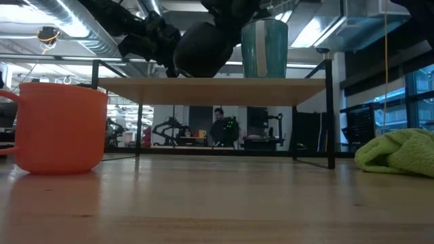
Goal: Stack small to large cups/mugs on shelf
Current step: Put the black and blue mug on the shelf
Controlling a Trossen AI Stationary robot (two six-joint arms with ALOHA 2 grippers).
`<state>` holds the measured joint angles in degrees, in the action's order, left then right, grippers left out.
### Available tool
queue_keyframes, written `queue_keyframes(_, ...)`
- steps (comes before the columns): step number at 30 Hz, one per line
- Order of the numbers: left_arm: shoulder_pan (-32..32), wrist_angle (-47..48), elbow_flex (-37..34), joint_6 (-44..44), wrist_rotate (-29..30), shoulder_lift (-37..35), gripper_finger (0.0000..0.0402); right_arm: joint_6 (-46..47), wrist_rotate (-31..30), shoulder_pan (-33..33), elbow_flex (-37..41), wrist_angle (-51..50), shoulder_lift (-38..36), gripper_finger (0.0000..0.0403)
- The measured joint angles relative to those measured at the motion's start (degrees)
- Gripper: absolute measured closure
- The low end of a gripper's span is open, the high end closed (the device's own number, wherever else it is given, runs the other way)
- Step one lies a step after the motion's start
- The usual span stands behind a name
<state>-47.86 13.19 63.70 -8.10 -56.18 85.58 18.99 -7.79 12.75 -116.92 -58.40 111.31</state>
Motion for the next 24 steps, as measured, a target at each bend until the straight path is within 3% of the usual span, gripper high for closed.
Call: queue_keyframes(24, 0.61, 0.02, 0.00, -0.35, -0.12, -0.01, 0.0401, 4.02, -0.11, 0.15, 0.00, -1.20, 0.00, 0.0369)
